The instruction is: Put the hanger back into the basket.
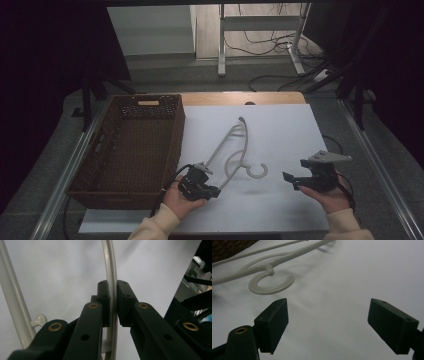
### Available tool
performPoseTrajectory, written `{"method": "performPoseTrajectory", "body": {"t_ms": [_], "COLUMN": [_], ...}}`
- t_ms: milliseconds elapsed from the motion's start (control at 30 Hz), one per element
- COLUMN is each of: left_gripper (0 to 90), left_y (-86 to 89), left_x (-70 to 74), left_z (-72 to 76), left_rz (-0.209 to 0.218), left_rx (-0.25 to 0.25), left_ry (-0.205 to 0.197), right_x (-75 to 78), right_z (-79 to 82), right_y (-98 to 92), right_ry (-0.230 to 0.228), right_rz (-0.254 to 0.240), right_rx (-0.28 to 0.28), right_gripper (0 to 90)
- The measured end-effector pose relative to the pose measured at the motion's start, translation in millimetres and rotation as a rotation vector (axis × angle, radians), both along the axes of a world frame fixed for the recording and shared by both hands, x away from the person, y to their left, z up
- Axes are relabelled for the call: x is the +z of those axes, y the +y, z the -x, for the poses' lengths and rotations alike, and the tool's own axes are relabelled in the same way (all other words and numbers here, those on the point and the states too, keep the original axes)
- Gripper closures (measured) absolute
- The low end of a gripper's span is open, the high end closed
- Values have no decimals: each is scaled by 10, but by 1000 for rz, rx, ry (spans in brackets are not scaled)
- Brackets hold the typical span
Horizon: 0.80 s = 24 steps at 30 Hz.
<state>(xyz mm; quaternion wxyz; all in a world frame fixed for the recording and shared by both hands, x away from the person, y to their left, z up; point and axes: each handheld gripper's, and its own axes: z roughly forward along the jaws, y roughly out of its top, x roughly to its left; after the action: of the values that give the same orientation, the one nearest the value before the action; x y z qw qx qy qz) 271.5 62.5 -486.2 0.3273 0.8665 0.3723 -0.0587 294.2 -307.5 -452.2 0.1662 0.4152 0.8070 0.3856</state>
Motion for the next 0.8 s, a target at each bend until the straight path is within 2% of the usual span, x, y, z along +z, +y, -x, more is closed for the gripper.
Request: {"method": "performPoseTrajectory", "body": {"t_ms": [33, 167, 367, 500, 800], "left_gripper": [820, 820, 820, 820, 820], "left_y": [19, 54, 109, 124, 101], "left_x": [32, 129, 234, 246, 211], "left_z": [4, 20, 16, 15, 20], "left_rz": [22, 43, 76, 81, 60], "left_rx": [9, 26, 33, 34, 23], "left_ry": [-9, -43, -51, -50, -42], "right_x": [3, -2, -11, -10, -14], "right_z": [1, -4, -9, -11, -13], "right_y": [-5, -18, -23, -28, -31], "right_ry": [1, 4, 7, 6, 8], "right_rz": [-3, -4, 0, -2, -1], "right_rx": [-4, -10, -10, -11, -10], "right_gripper": [173, 173, 173, 173, 173]}}
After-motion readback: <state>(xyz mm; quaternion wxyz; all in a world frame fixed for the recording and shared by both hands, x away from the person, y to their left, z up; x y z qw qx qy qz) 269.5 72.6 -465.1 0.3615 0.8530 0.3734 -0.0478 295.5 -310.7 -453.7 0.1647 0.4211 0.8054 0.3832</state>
